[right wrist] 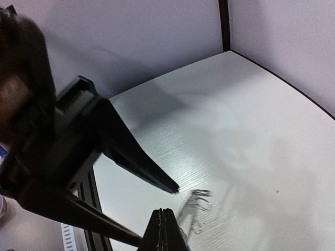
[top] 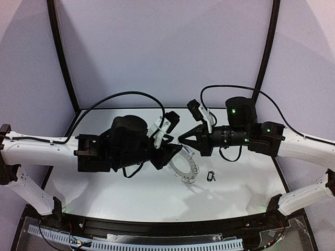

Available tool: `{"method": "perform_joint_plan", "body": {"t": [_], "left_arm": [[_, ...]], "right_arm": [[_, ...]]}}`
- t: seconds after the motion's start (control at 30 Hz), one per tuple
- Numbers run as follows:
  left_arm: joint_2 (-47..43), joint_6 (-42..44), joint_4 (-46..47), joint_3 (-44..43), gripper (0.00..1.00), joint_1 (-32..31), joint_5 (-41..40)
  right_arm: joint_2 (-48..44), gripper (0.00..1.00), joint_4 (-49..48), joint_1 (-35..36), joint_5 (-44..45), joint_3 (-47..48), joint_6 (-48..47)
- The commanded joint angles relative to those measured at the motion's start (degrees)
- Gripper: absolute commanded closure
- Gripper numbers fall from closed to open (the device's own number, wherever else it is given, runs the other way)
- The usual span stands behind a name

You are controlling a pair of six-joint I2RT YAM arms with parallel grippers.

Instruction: Put the keys on the keyring

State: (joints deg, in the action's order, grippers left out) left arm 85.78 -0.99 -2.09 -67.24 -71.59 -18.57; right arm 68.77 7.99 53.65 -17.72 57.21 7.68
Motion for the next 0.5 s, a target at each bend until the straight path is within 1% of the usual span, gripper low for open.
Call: {"method": "perform_joint_plan", "body": {"t": [0.0,0.07,0.1,0.13,0.17,0.2,0.23,0.3,0.4,0.47], "left_arm": [[-9.1,-2.5,4.7,4.0,0.5,-0.5,2.9],[-12.4,-3.1,5.4,7.3,0.47,-0.4,2.6],[-13.5,-3.4,5.5,7.3,0.46,-0.4,2.0],[-16.4,-4.1,5.0,9.1,0.42,-0.5,-0.8],[-17.2,-4.1,4.4,9.5,0.41,-0.4,-1.8],[-18.7,-4.1,3.1,10.0,0.38,-0.4,-3.5],[-19.3,-4.1,3.1,10.3,0.37,-0.4,-3.5],[-20.9,-4.1,0.8,10.8,0.34,-0.3,-7.4],[-21.3,-4.1,-1.4,10.7,0.33,0.1,-8.0],[-21.4,-3.1,-2.2,11.0,0.33,0.7,-4.9]], "right_arm": [[-1.3,1.0,3.9,0.7,2.7,0.8,-2.4],[-1.7,1.0,4.6,0.6,2.0,1.0,-3.2],[-1.9,1.0,4.7,0.5,1.7,1.1,-3.6],[-2.3,1.0,5.2,0.4,0.3,1.1,-4.9],[-2.7,1.0,5.3,0.4,-0.8,1.1,-5.6],[-3.1,1.0,5.3,0.4,-1.7,1.0,-6.8],[-3.4,1.0,5.3,0.3,-2.3,0.9,-7.1],[-4.5,1.0,6.0,0.2,-5.0,0.9,-9.5],[-5.5,1.0,6.5,0.2,-6.9,0.8,-11.1],[-6.4,1.0,7.0,0.2,-7.4,1.0,-11.5]]}}
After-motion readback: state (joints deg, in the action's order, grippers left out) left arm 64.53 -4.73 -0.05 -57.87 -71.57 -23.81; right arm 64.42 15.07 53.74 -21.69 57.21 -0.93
